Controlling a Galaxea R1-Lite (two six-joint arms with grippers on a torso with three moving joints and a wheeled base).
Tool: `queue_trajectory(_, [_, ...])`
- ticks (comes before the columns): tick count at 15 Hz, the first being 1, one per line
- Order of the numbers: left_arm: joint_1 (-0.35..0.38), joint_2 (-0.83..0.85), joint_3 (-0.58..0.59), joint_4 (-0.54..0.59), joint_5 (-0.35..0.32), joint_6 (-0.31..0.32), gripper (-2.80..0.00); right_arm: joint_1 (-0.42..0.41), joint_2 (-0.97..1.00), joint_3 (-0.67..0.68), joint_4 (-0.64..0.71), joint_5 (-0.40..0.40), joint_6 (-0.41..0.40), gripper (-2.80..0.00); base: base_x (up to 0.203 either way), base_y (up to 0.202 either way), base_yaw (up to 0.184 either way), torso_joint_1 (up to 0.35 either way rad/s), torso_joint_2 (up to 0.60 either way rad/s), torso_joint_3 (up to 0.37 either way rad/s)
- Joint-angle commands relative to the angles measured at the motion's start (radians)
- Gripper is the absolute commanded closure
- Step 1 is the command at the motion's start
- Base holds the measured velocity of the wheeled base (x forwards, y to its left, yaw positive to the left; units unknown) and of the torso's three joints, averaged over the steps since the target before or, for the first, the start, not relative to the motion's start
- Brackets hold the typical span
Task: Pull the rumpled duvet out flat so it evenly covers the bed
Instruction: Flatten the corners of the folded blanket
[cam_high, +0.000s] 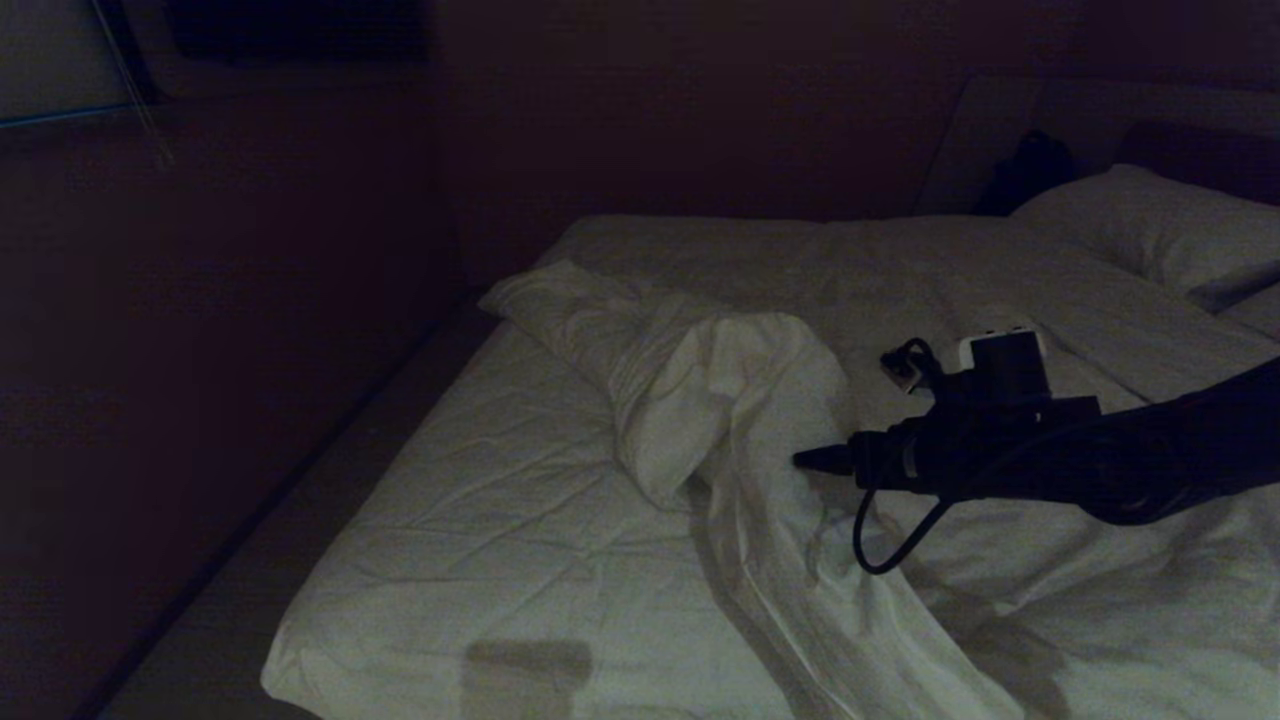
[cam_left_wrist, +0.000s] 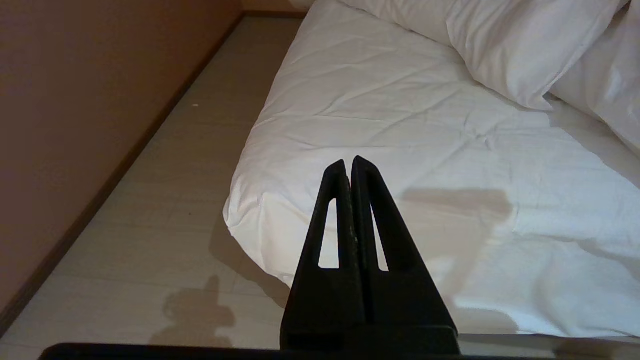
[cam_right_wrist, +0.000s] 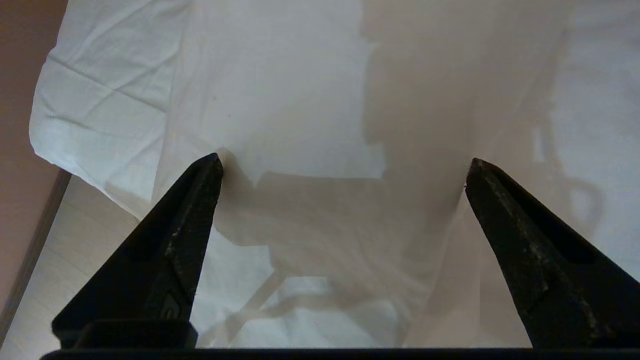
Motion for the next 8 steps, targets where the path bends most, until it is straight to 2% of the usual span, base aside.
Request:
queue_trajectory(1, [0.0, 0.0, 0.0, 0.0, 0.0, -0.001, 0.0, 0.001, 0.003, 0.002, -0.002, 0.003, 0.002, -2.8, 0.0, 0.0, 0.0, 0.0, 0.0, 0.0])
queue_trajectory(8, [0.0, 0.0, 0.0, 0.0, 0.0, -0.001, 0.0, 0.003, 0.003, 0.006, -0.002, 0.002, 0.0, -2.8, 0.0, 0.0, 0.0, 0.0, 0.0, 0.0])
